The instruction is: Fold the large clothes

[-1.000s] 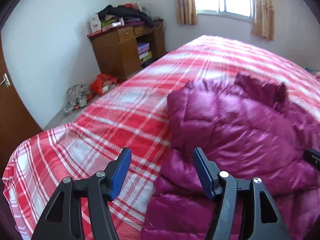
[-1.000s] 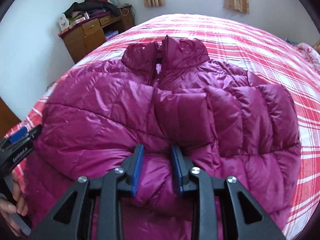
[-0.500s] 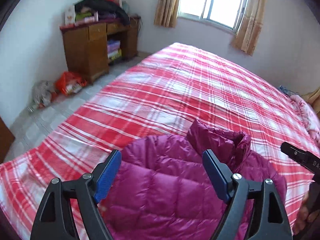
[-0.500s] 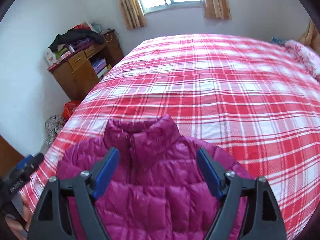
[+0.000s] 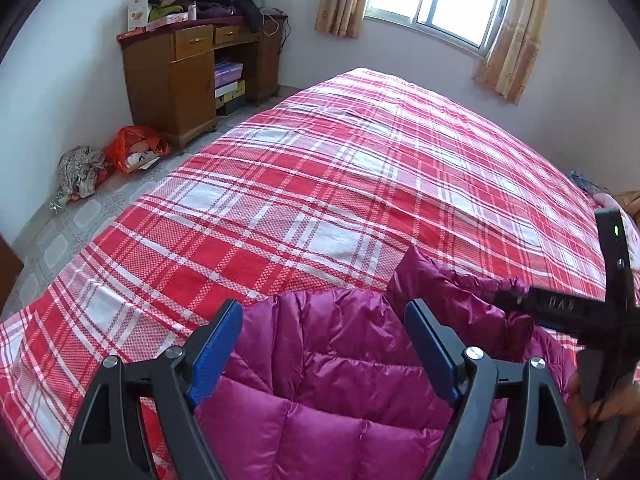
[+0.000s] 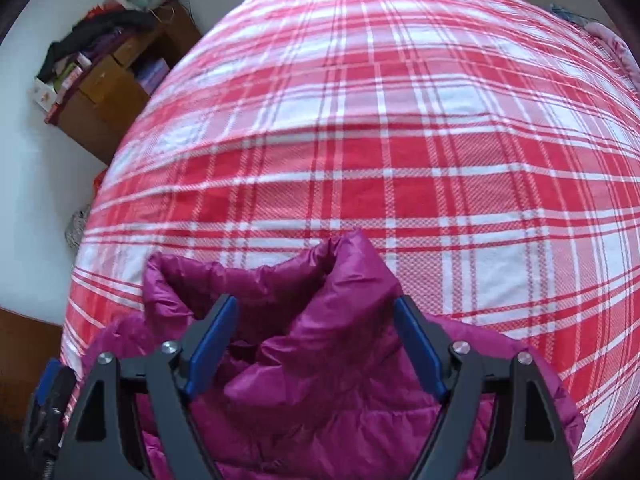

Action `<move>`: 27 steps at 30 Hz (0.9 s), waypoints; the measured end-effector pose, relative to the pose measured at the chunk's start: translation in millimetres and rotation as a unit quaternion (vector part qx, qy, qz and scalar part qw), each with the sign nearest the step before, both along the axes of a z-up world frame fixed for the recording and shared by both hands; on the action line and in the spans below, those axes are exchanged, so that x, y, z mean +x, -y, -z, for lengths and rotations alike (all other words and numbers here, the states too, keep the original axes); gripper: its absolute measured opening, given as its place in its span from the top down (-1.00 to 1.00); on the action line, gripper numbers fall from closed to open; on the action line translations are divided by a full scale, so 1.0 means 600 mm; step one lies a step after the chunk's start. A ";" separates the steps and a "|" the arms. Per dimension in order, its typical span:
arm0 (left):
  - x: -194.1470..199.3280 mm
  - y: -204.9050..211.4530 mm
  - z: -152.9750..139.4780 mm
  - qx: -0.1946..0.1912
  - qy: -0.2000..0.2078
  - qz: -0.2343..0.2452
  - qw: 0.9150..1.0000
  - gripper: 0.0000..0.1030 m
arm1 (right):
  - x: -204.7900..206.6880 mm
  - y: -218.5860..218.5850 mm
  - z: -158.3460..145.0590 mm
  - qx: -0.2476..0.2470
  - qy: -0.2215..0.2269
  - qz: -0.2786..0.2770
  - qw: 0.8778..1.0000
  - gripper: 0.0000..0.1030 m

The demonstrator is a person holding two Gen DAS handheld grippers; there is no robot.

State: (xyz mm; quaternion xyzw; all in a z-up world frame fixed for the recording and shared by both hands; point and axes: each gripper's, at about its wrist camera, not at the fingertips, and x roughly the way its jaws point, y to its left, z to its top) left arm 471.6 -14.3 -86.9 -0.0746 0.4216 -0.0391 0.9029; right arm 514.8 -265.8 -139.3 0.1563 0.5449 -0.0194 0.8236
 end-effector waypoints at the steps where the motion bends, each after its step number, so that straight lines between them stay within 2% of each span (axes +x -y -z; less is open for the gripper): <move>1: 0.002 0.000 0.001 0.000 -0.002 -0.001 1.000 -0.62 | -0.004 0.001 0.005 -0.005 -0.005 -0.001 1.000 -0.38; 2: 0.004 0.001 0.001 0.003 -0.002 0.000 1.000 -0.62 | -0.010 0.006 0.007 -0.012 -0.009 0.000 1.000 0.04; 4: 0.004 0.007 -0.001 0.016 0.001 0.004 1.000 -0.62 | -0.026 0.024 0.005 -0.005 -0.005 0.002 1.000 0.57; 5: 0.004 0.010 -0.003 0.025 0.003 0.007 1.000 -0.62 | -0.034 0.031 0.002 0.001 0.000 0.001 1.000 0.66; 10: 0.002 0.041 -0.021 0.070 0.016 0.027 0.997 -0.62 | -0.102 0.064 -0.013 -0.025 0.029 -0.012 0.999 0.75; 13: 0.005 0.062 -0.032 0.085 0.021 0.034 0.996 -0.62 | -0.134 0.077 0.012 -0.048 0.034 -0.014 0.998 0.76; 15: 0.009 0.075 -0.038 0.088 0.019 0.039 0.995 -0.62 | -0.149 0.086 0.030 -0.043 0.040 -0.010 0.998 0.77; 18: 0.015 0.092 -0.043 0.085 0.016 0.044 0.995 -0.62 | -0.171 0.101 0.044 -0.024 0.077 -0.001 0.997 0.83; 21: 0.018 0.118 -0.044 0.092 0.019 0.055 0.994 -0.62 | -0.186 0.093 0.049 -0.041 0.119 -0.009 0.992 0.82; 24: 0.021 0.168 -0.030 0.126 0.018 0.082 0.988 -0.62 | -0.198 0.082 0.053 -0.064 0.152 -0.017 0.986 0.82; 27: 0.032 0.201 -0.007 0.160 0.008 0.080 0.984 -0.62 | -0.199 0.088 0.054 -0.050 0.159 -0.013 0.986 0.82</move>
